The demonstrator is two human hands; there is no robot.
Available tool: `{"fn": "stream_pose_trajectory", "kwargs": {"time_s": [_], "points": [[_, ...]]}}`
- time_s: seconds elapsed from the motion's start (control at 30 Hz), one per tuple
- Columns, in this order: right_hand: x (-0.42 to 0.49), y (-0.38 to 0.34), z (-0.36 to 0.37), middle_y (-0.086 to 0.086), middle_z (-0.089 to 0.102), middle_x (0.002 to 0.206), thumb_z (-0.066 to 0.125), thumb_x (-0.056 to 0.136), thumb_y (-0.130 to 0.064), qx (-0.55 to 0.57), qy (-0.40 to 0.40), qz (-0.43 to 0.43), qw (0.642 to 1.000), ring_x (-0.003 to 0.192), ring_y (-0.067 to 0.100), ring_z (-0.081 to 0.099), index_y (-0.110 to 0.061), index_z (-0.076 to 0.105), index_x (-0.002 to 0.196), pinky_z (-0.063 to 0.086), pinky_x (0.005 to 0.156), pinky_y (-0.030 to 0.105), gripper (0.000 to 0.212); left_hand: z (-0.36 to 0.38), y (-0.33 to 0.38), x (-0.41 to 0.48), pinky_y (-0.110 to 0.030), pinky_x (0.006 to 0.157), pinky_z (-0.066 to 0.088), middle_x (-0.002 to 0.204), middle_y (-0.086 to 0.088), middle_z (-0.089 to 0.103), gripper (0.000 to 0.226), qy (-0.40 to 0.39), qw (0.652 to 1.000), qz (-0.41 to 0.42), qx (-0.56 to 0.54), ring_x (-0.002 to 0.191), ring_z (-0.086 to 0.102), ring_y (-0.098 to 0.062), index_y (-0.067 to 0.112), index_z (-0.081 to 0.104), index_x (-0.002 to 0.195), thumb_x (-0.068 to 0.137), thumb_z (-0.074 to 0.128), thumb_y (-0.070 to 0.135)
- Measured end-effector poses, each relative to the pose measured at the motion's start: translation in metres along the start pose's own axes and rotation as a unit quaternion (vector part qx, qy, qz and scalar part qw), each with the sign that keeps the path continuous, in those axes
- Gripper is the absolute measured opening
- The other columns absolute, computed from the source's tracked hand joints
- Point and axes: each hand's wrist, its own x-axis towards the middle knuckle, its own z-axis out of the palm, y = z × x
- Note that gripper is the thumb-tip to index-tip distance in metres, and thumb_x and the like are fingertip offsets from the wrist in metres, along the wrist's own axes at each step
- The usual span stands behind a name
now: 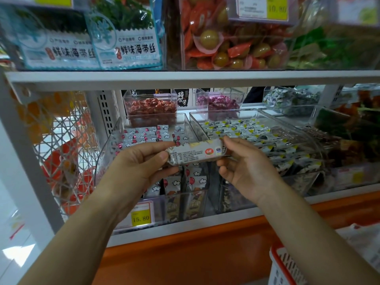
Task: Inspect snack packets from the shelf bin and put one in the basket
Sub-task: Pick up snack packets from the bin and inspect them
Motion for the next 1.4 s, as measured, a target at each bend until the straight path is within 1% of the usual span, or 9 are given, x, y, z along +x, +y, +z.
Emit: {"fn": "stream_pose_trajectory", "kwargs": {"time_s": [0.23,0.47,0.6,0.7,0.87,1.0,1.07,1.17,1.4], "points": [[0.005,-0.001,-0.005,0.010,0.069,0.075,0.063,0.069,-0.006,0.021,-0.093,-0.023,0.995,0.059,0.012,0.064,-0.001,0.069,0.097,0.054,0.053,0.020,0.029,-0.003,0.002,0.000,-0.017,0.070,0.055,0.100,-0.006,0.073,0.026,0.026,1.000,-0.002,-0.014,0.093,0.069,-0.016,0.006,0.066,0.107,0.093,0.044,0.001],[0.004,-0.002,-0.007,0.012,0.065,0.078,0.051,0.084,0.009,-0.011,-0.094,-0.061,0.994,0.059,0.012,0.064,-0.011,0.071,0.098,0.053,0.053,0.020,0.032,0.001,0.006,-0.003,-0.016,0.065,0.055,0.096,-0.009,0.073,0.020,0.025,0.996,-0.046,-0.072,0.086,0.070,-0.015,0.000,0.064,0.100,0.089,0.048,0.003],[0.002,-0.005,-0.004,0.012,0.067,0.085,0.045,0.091,-0.002,-0.004,-0.086,-0.050,0.995,0.063,0.017,0.065,-0.010,0.070,0.100,0.054,0.051,0.028,0.028,0.001,0.005,-0.004,-0.017,0.060,0.055,0.094,-0.007,0.073,0.023,0.000,0.999,-0.040,-0.036,0.084,0.071,-0.019,0.010,0.066,0.104,0.088,0.049,0.005],[0.001,-0.004,-0.004,0.007,0.068,0.089,0.054,0.091,-0.010,-0.056,-0.059,-0.093,0.992,0.069,0.018,0.068,-0.012,0.068,0.103,0.054,0.051,0.028,0.018,0.001,0.006,-0.005,-0.019,0.055,0.055,0.097,-0.013,0.065,0.034,-0.006,1.000,-0.021,-0.004,0.077,0.071,-0.020,0.020,0.067,0.107,0.076,0.057,0.010],[0.002,0.001,-0.005,0.005,0.066,0.111,0.056,0.086,0.008,-0.112,-0.065,-0.152,0.980,0.087,0.017,0.069,-0.022,0.055,0.123,0.057,0.071,0.029,0.048,0.003,0.006,-0.004,-0.019,0.058,0.055,0.097,-0.013,0.072,0.032,-0.006,0.997,-0.041,-0.058,0.079,0.071,-0.020,0.008,0.064,0.106,0.076,0.057,0.014],[0.003,0.003,-0.003,0.006,0.068,0.107,0.054,0.085,0.010,-0.119,-0.079,-0.154,0.978,0.090,0.016,0.069,-0.018,0.065,0.110,0.056,0.076,0.026,0.040,0.004,0.004,-0.005,-0.016,0.061,0.054,0.087,-0.008,0.073,0.017,-0.004,0.999,-0.030,-0.039,0.077,0.070,-0.014,0.003,0.068,0.087,0.085,0.051,0.004],[0.004,0.003,-0.002,0.010,0.070,0.102,0.055,0.087,0.003,-0.078,-0.087,-0.129,0.985,0.093,0.019,0.069,-0.014,0.069,0.101,0.056,0.073,0.024,0.027,0.003,0.005,-0.005,-0.016,0.066,0.055,0.093,-0.011,0.072,0.024,-0.011,0.999,-0.020,-0.035,0.084,0.070,-0.017,0.007,0.068,0.099,0.084,0.051,-0.002],[0.004,0.005,-0.002,0.010,0.071,0.098,0.059,0.087,-0.006,-0.129,-0.069,-0.139,0.979,0.093,0.018,0.069,-0.011,0.069,0.101,0.056,0.074,0.023,0.017,0.003,0.005,-0.006,-0.018,0.075,0.055,0.107,-0.016,0.067,0.037,-0.014,1.000,-0.007,-0.010,0.094,0.068,-0.021,0.010,0.065,0.112,0.082,0.052,-0.006],[0.001,0.005,0.000,0.011,0.071,0.089,0.064,0.084,-0.006,-0.116,-0.042,-0.120,0.985,0.081,0.022,0.071,-0.010,0.073,0.081,0.057,0.059,0.027,0.011,0.004,0.001,-0.003,-0.019,0.075,0.055,0.104,-0.009,0.071,0.038,-0.010,1.000,0.016,-0.002,0.095,0.069,-0.019,0.010,0.068,0.106,0.069,0.061,0.014]]}}
